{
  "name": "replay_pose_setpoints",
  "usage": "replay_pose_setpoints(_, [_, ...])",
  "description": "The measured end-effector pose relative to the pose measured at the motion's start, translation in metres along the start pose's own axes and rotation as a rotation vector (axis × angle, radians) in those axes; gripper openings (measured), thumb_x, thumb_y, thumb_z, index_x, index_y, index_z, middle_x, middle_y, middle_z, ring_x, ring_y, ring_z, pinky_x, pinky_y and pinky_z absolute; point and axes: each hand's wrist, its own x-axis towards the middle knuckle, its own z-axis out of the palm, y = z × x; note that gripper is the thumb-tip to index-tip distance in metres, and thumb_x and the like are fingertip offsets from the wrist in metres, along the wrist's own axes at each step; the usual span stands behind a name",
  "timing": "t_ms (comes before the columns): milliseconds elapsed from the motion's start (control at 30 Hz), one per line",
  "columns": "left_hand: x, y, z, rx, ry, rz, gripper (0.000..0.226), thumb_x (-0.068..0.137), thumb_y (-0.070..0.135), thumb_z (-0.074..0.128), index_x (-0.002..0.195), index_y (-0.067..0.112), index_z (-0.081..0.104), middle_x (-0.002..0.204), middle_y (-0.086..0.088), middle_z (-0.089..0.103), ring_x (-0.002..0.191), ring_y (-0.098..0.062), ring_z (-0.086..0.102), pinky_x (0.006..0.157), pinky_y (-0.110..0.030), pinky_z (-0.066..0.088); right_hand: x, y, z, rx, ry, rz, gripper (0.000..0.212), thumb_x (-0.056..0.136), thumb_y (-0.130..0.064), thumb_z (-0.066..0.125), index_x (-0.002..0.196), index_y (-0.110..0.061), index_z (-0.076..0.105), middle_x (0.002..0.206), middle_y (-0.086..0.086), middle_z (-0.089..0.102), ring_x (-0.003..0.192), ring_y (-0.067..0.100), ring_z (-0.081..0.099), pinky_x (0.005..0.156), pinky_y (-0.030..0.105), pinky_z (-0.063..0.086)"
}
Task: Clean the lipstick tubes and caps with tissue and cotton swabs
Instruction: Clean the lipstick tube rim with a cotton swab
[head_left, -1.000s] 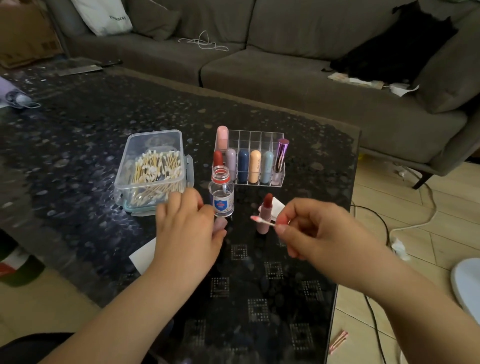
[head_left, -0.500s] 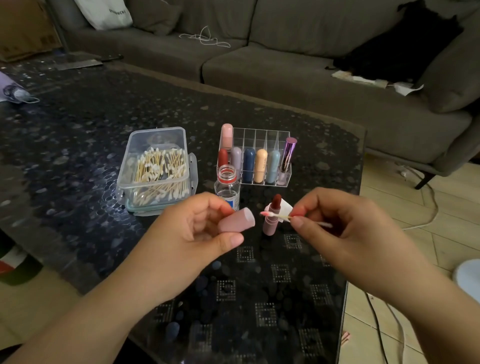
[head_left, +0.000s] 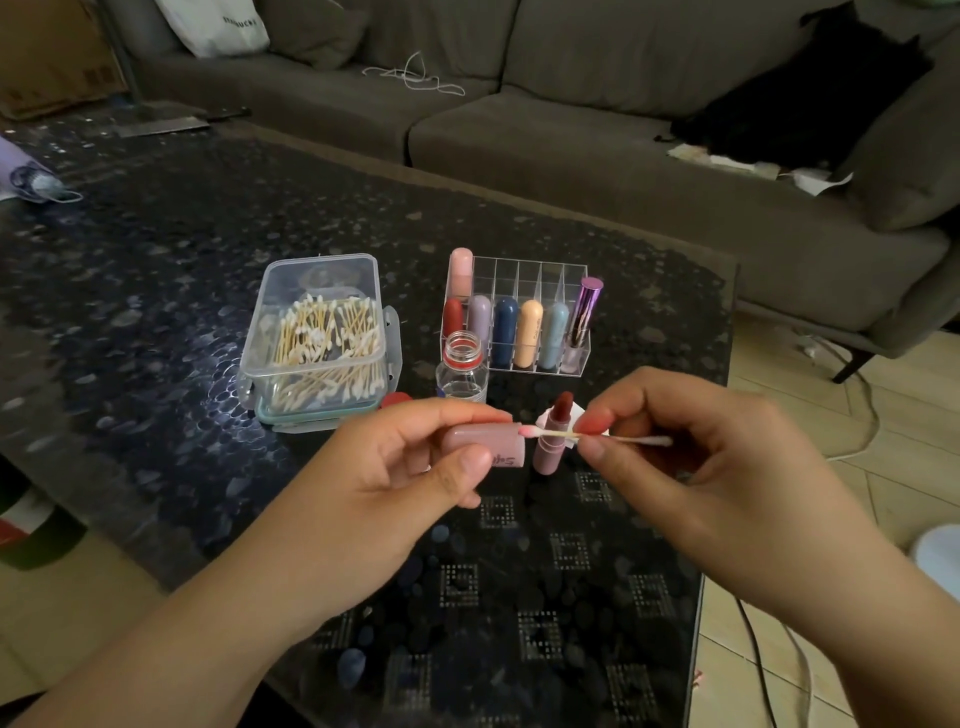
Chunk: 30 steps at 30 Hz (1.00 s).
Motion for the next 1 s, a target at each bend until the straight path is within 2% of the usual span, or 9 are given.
replay_pose_setpoints(67, [0.0000, 0.0001, 0.0019, -0.012, -0.014, 0.001, 0.026, 0.078, 0.036, 0.064, 0.104, 0.038, 0.068, 0.086, 0.016, 0.070, 0.076, 0.000, 0.064, 0.071, -0.015, 0.051, 0.0000, -0.0001, 0.0004, -0.024, -0.003, -0.015, 0.001, 0.078, -0.030, 0.064, 0.078, -0.029, 0.065, 0.064, -0.010, 0.058, 0.055, 0.005, 0.053, 0.050, 0.006, 0.036])
replay_pose_setpoints(167, [-0.0006, -0.0011, 0.0032, -0.028, -0.043, 0.006, 0.031, 0.074, 0.046, 0.058, 0.101, 0.037, 0.069, 0.079, 0.018, 0.067, 0.073, 0.001, 0.061, 0.074, -0.022, 0.053, -0.0012, -0.0007, 0.0004, -0.053, 0.017, -0.026, 0.003, 0.079, -0.029, 0.064, 0.078, -0.027, 0.066, 0.064, -0.011, 0.059, 0.055, 0.004, 0.053, 0.050, 0.004, 0.035])
replay_pose_setpoints(267, [-0.0003, -0.0033, 0.0032, -0.086, -0.019, 0.001, 0.030, 0.072, 0.045, 0.059, 0.098, 0.037, 0.071, 0.083, 0.012, 0.067, 0.073, -0.005, 0.061, 0.085, -0.038, 0.052, -0.0014, 0.0005, 0.0015, -0.080, 0.029, -0.019, 0.007, 0.080, -0.030, 0.062, 0.076, -0.026, 0.067, 0.061, -0.009, 0.057, 0.052, 0.004, 0.051, 0.048, 0.004, 0.033])
replay_pose_setpoints(333, [0.0004, -0.0038, 0.0033, -0.120, 0.007, 0.002, 0.030, 0.072, 0.044, 0.061, 0.098, 0.035, 0.072, 0.088, 0.005, 0.068, 0.075, -0.008, 0.062, 0.088, -0.042, 0.051, -0.0017, 0.0005, 0.0015, -0.077, -0.007, -0.024, 0.009, 0.080, -0.030, 0.062, 0.075, -0.025, 0.068, 0.055, -0.008, 0.054, 0.049, 0.004, 0.048, 0.047, 0.005, 0.031])
replay_pose_setpoints(433, [0.0007, -0.0041, 0.0044, -0.118, -0.004, 0.003, 0.029, 0.072, 0.044, 0.061, 0.098, 0.035, 0.072, 0.087, 0.006, 0.068, 0.076, -0.007, 0.062, 0.084, -0.035, 0.054, -0.0021, -0.0025, 0.0007, -0.054, -0.072, -0.070, 0.008, 0.081, -0.027, 0.063, 0.075, -0.023, 0.068, 0.053, -0.010, 0.054, 0.047, 0.003, 0.047, 0.047, 0.004, 0.030])
replay_pose_setpoints(500, [0.0010, -0.0036, 0.0052, -0.115, -0.030, -0.001, 0.029, 0.072, 0.044, 0.060, 0.097, 0.036, 0.072, 0.084, 0.006, 0.067, 0.076, -0.006, 0.062, 0.082, -0.029, 0.054, -0.0017, -0.0032, 0.0004, -0.075, -0.046, -0.103, 0.007, 0.082, -0.023, 0.064, 0.077, -0.022, 0.068, 0.051, -0.012, 0.051, 0.047, -0.001, 0.045, 0.048, 0.002, 0.028])
replay_pose_setpoints(667, [0.0016, -0.0015, 0.0035, -0.179, -0.016, 0.008, 0.030, 0.073, 0.041, 0.061, 0.098, 0.028, 0.073, 0.093, -0.019, 0.063, 0.075, -0.010, 0.059, 0.083, -0.037, 0.054, -0.0005, -0.0033, 0.0023, -0.192, -0.007, -0.131, 0.006, 0.083, -0.022, 0.063, 0.078, -0.020, 0.066, 0.052, -0.021, 0.039, 0.049, -0.006, 0.042, 0.050, 0.002, 0.027])
replay_pose_setpoints(767, [0.0011, -0.0024, 0.0042, -0.212, -0.012, 0.000, 0.031, 0.072, 0.040, 0.062, 0.098, 0.026, 0.074, 0.089, -0.016, 0.062, 0.074, -0.011, 0.058, 0.078, -0.030, 0.054, -0.0007, -0.0050, 0.0027, -0.165, -0.061, -0.170, 0.006, 0.082, -0.019, 0.064, 0.075, -0.019, 0.064, 0.051, -0.016, 0.039, 0.048, -0.003, 0.039, 0.050, 0.003, 0.027])
replay_pose_setpoints(1000, [0.0023, -0.0044, 0.0015, -0.277, -0.029, -0.018, 0.033, 0.072, 0.036, 0.063, 0.099, 0.020, 0.074, 0.091, -0.008, 0.063, 0.074, -0.011, 0.056, 0.076, -0.027, 0.053, 0.0014, -0.0050, 0.0017, -0.226, -0.025, -0.161, 0.006, 0.083, -0.020, 0.063, 0.078, -0.019, 0.066, 0.051, -0.021, 0.033, 0.048, -0.007, 0.038, 0.049, 0.003, 0.026])
